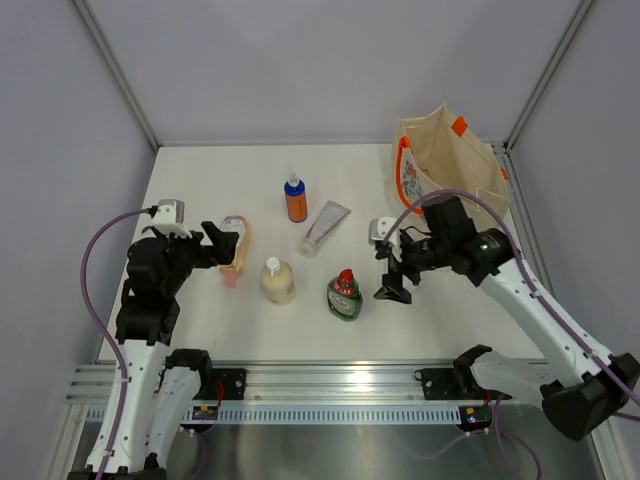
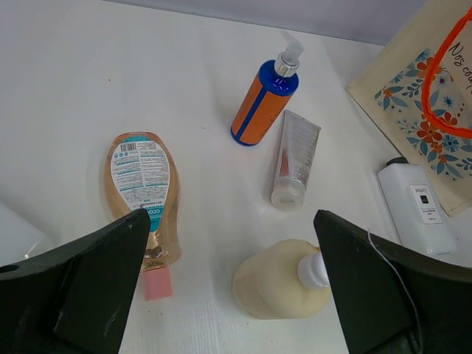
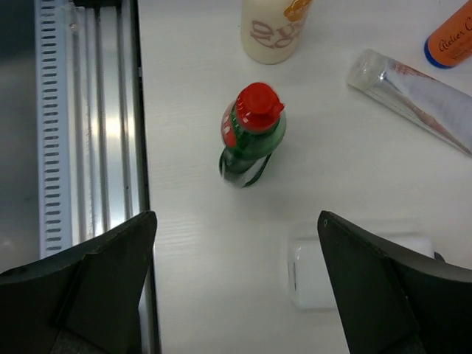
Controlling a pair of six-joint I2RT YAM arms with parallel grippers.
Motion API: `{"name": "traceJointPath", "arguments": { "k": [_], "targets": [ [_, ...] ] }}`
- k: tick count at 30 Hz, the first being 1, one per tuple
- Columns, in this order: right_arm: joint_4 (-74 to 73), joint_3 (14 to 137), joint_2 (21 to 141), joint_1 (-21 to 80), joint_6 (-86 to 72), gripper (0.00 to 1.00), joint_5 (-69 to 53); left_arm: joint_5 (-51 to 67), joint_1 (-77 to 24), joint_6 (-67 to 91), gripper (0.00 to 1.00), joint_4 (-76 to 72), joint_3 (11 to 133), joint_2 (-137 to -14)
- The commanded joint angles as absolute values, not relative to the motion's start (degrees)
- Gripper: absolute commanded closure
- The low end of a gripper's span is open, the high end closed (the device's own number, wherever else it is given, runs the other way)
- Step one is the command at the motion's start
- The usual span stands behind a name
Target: Place the personal care products into the canvas bag
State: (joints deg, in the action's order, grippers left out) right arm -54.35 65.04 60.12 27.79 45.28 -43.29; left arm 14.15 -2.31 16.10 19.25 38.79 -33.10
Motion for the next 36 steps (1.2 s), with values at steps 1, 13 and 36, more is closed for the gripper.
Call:
{"name": "traceJointPath", "arguments": {
  "k": [1,13,36],
  "targets": [
    [-36.1,59.6,63.8,33.7,36.1,0.01,-33.1,15.2,-2.5,15.4,0.01,16.0,38.4,-32.9],
    [-12.8,48.2,70.6,41.5,22.5,0.0,-28.5,15.7,-2.8,14.9,0.01,15.5,38.4,-33.8],
    [-29.7,72.1,68.8,32.2,19.0,1.0,-34.4,17.3,-2.9,15.0,0.01,15.4,38.4,-33.3]
  ]
}}
